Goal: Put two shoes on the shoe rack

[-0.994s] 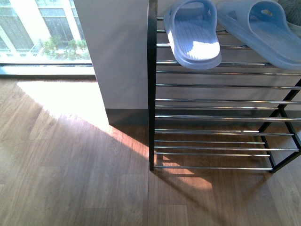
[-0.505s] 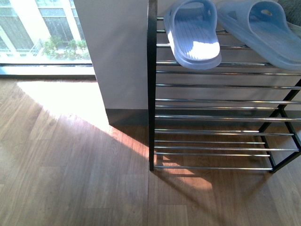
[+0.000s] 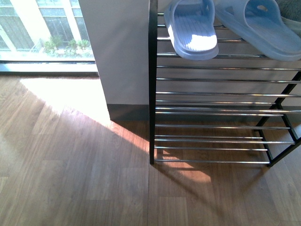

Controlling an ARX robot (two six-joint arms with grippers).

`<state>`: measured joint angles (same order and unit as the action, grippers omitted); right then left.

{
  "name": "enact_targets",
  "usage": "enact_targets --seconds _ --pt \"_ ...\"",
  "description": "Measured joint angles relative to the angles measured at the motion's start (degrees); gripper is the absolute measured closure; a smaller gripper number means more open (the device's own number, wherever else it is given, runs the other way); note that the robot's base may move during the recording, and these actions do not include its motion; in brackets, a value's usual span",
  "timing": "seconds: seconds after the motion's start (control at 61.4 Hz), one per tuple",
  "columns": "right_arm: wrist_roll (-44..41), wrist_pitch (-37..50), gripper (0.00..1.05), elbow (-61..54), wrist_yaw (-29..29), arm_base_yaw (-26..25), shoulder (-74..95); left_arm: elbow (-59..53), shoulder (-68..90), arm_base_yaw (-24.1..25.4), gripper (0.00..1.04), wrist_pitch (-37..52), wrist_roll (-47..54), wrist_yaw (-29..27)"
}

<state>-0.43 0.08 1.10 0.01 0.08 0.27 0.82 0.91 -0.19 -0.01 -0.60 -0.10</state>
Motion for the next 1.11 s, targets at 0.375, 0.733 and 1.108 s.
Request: enact_targets --seconds 0.375,0.733,1.108 --pt "0.0 0.0 0.09 0.0 0.09 0.0 0.0 0.0 0.0 -0.02 0.1 0.0 0.13 0.07" --pt "0.07 -0.09 0.09 0.0 0.02 0.0 -0.02 0.0 0.0 -0.02 0.09 0.0 0.13 0.04" --pt "0.04 -0.11 0.09 0.0 0.0 0.0 0.0 0.0 0.0 -0.02 0.09 0.0 0.13 0.04"
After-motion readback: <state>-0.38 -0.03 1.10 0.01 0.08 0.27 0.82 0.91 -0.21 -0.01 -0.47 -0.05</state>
